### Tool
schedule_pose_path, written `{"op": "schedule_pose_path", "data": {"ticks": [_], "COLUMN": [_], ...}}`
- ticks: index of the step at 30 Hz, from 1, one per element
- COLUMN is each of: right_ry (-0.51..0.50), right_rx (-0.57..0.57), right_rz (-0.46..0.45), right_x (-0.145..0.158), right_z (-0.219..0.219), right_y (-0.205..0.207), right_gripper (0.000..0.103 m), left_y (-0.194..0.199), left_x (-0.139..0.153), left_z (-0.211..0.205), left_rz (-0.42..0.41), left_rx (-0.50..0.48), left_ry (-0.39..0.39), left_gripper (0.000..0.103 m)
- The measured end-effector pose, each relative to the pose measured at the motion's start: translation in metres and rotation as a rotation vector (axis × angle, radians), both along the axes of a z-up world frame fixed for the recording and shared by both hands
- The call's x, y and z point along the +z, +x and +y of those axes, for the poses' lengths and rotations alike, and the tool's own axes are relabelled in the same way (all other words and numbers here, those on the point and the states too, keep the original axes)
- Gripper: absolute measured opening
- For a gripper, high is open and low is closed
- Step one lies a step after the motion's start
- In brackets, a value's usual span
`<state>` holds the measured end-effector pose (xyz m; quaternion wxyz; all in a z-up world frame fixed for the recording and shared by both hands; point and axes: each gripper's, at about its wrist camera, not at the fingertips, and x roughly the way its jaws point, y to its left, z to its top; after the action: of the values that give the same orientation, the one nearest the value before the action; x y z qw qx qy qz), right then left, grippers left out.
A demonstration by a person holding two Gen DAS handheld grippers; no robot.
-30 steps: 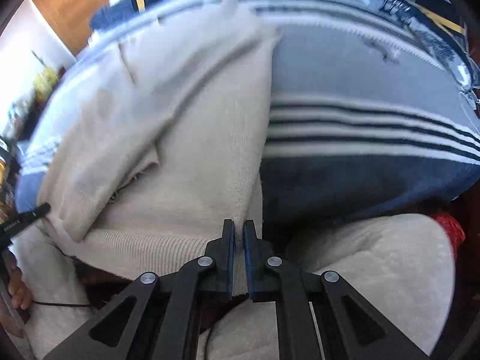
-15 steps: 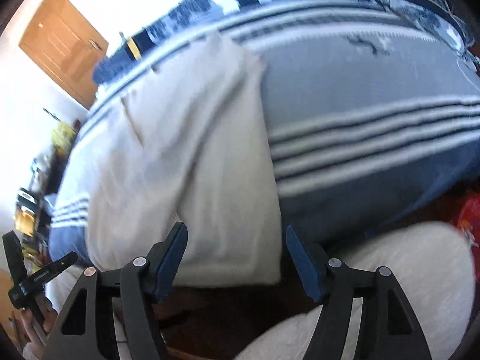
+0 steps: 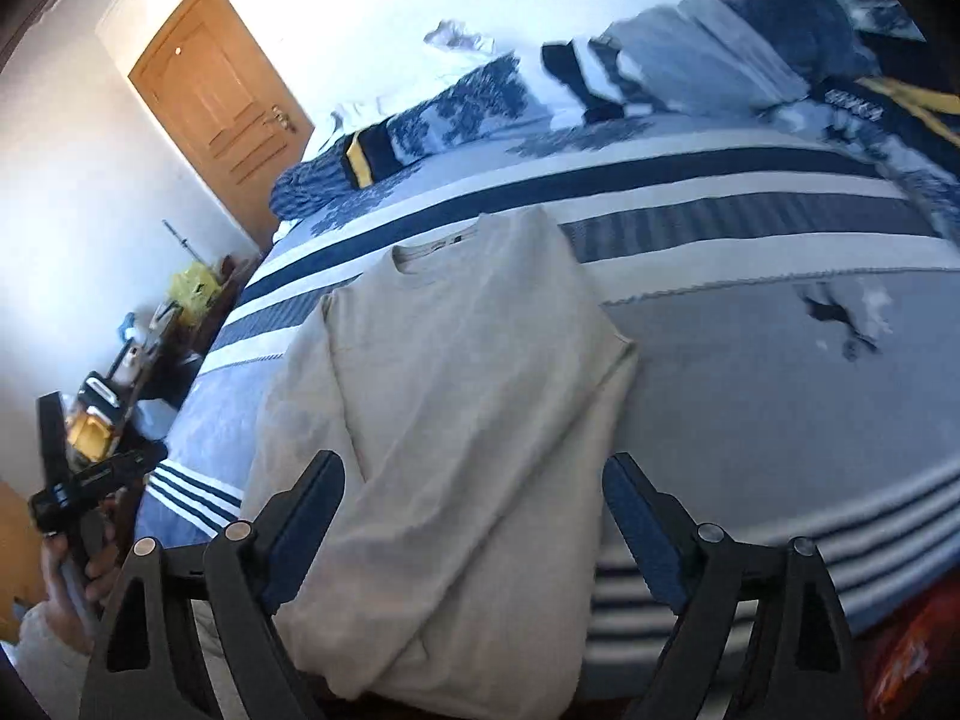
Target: Fold small clothes
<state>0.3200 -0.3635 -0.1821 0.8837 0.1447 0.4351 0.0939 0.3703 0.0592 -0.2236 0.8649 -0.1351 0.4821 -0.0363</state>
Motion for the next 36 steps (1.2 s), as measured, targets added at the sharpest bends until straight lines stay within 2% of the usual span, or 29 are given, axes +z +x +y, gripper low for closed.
{"op": "schedule_pose_path", "data": {"ticks": [3, 9, 14, 19, 22, 24, 25, 26, 27, 29, 30, 31, 32, 33, 35, 36], "right_ry": [0.043, 0.016, 0.028, 0.056, 0.041, -0.002, -0.012, -0.038, -0.059, -0.077, -0.069, -0.068, -0.065, -0.080, -0.135, -0.149], "right_rx": [0.021, -0.010, -0.028, -0.057, -0.086, -0.078, -0.064, -0.045, -0.041, -0.047, -0.046, -0.053, -0.058, -0.059, -0.064, -0.052], "right_rz": [0.035, 0.107, 0.162, 0.213, 0.235, 0.263, 0.275, 0.296, 0.305, 0.307, 0.320, 0.330, 0.348, 0.372, 0.380, 0.367], "right_x": [-0.011, -0.040, -0.068, -0.094, -0.109, -0.120, -0.125, -0.133, -0.137, -0.143, -0.148, -0.151, -0.156, -0.160, -0.161, -0.154], "right_z": [-0.010, -0.022, -0.031, -0.040, -0.042, -0.037, -0.034, -0.029, -0.025, -0.022, -0.021, -0.021, -0.021, -0.018, -0.013, -0.010], "right_y": [0.042, 0.136, 0.221, 0.306, 0.349, 0.370, 0.378, 0.388, 0.391, 0.399, 0.403, 0.404, 0.406, 0.407, 0.407, 0.405], "right_gripper": [0.091, 0.091, 0.086, 0.082, 0.078, 0.076, 0.074, 0.069, 0.064, 0.057, 0.049, 0.044, 0.034, 0.020, 0.010, 0.009], "left_y": [0.049, 0.132, 0.209, 0.291, 0.323, 0.339, 0.343, 0.347, 0.353, 0.358, 0.359, 0.359, 0.360, 0.360, 0.365, 0.365], "left_x": [-0.014, -0.050, -0.073, -0.104, -0.117, -0.127, -0.130, -0.132, -0.139, -0.148, -0.148, -0.146, -0.145, -0.144, -0.140, -0.135], "left_z": [0.001, -0.013, -0.022, -0.021, -0.017, -0.021, -0.023, -0.024, -0.025, -0.023, -0.023, -0.024, -0.026, -0.029, -0.034, -0.035], "left_rz": [0.029, 0.082, 0.108, 0.198, 0.215, 0.242, 0.244, 0.247, 0.271, 0.298, 0.282, 0.277, 0.274, 0.278, 0.274, 0.261], "left_rx": [0.003, -0.002, -0.029, -0.012, 0.029, 0.016, 0.009, 0.009, 0.011, 0.021, 0.032, 0.030, 0.017, 0.007, -0.002, -0.008], "left_ry": [0.015, 0.067, 0.044, 0.047, 0.036, 0.067, 0.078, 0.089, 0.084, 0.059, 0.062, 0.058, 0.048, 0.044, 0.071, 0.085], "left_gripper": [0.073, 0.073, 0.073, 0.073, 0.073, 0.073, 0.067, 0.053, 0.048, 0.045, 0.044, 0.035, 0.016, 0.006, 0.005, 0.005]}}
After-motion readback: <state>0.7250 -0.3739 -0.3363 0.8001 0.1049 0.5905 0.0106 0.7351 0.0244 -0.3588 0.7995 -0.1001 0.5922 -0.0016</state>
